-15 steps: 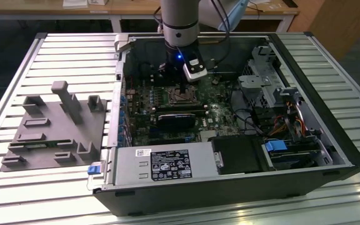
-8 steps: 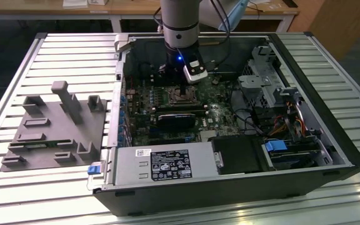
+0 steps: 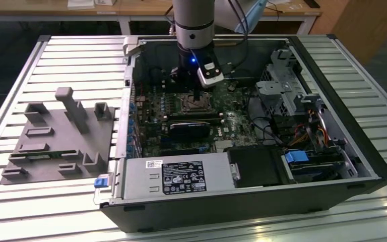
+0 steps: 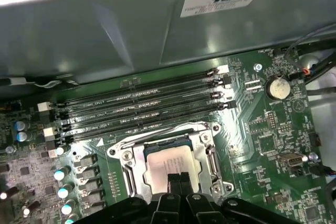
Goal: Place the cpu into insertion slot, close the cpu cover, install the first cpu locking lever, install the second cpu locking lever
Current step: 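Install the first cpu locking lever, then install the second cpu locking lever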
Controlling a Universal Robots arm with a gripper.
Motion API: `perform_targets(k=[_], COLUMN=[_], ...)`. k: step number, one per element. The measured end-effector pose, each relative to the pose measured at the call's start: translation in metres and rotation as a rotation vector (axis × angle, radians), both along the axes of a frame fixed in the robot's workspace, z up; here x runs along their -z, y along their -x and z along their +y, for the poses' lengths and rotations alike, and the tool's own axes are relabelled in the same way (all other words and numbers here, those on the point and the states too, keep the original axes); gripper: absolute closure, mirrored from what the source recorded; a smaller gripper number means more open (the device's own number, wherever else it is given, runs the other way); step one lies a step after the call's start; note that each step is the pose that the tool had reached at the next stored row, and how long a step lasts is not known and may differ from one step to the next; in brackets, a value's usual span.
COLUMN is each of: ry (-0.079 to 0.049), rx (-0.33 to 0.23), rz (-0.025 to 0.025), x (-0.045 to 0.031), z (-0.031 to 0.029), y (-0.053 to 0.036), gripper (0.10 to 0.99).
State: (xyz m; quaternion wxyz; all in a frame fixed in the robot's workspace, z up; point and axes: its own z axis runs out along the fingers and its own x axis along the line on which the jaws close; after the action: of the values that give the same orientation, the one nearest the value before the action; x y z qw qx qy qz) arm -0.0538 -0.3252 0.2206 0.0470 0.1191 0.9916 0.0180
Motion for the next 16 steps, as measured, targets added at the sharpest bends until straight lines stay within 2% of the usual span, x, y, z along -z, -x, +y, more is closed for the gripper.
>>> perform_targets(k=[8,16], ry=[0.000,0.000], rx=[0.000,0.000], rz=[0.0002,0.0001], x=[-0.0031,-0.0036], z=[-0.0002,-0.0059], y=[0.0000,0.0000], gripper=[0.984,0.984])
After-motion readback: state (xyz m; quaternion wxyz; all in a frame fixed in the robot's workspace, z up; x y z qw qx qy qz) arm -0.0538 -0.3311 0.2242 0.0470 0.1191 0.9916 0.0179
